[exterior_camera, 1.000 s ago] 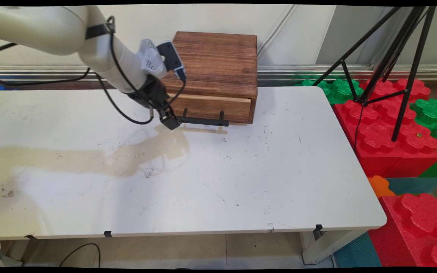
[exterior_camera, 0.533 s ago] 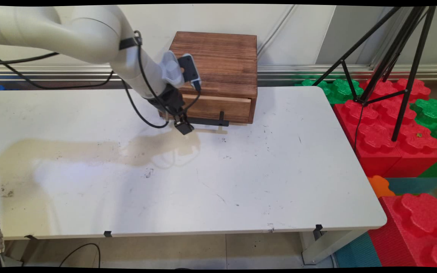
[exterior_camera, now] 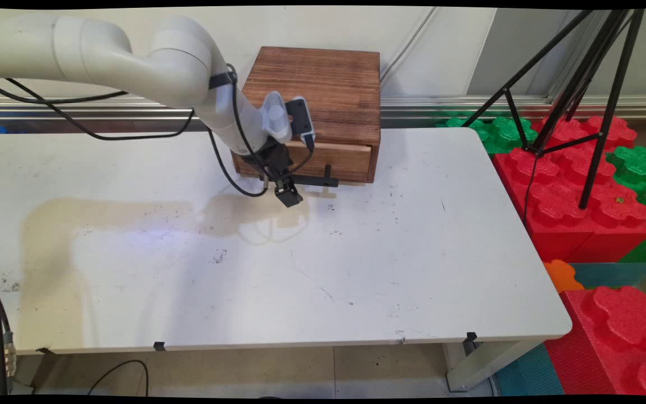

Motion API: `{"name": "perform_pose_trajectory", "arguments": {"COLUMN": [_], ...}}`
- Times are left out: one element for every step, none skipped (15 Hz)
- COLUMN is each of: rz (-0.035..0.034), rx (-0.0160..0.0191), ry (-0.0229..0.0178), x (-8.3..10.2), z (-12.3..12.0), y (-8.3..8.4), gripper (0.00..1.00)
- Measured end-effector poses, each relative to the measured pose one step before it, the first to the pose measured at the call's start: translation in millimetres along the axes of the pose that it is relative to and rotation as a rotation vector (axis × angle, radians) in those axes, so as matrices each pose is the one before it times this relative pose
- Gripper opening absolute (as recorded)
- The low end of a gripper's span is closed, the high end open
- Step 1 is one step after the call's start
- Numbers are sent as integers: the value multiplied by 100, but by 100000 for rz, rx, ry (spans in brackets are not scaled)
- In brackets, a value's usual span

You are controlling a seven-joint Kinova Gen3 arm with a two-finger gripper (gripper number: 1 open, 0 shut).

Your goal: Open the drawer

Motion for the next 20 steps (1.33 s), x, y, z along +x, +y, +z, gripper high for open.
{"name": "perform_pose_trajectory", "arguments": {"rz": [386, 379, 148, -56, -108, -120, -120, -224, -245, -413, -356, -532, -313, -478, -494, -504, -529, -275, -448, -385], "rx": [-838, -916, -876, -815, -586, -789, -489, -621, -408, -488, -276, -400, -256, -496, -519, -490, -398, -295, -413, -500], "ry": [134, 159, 104, -80, -141, -137, -82, -187, -130, -257, -187, -244, -144, -219, -228, -212, -216, -152, -285, -390], "x": [90, 115, 123, 63, 21, 58, 39, 53, 39, 43, 24, 47, 25, 27, 42, 55, -21, -7, -26, -49], "z": [466, 516, 473, 366, 219, 295, 173, 220, 117, 146, 64, 61, 22, 15, -31, -83, -105, -67, -121, -157], "y": [-4, -6, 7, 25, 33, 62, 44, 77, 62, 99, 69, 119, 101, 190, 246, 305, 283, 204, 322, 418], "gripper": [100, 100, 100, 100, 100, 100, 100, 100, 100, 100, 100, 100, 100, 100, 100, 100, 100, 100, 100, 100]}}
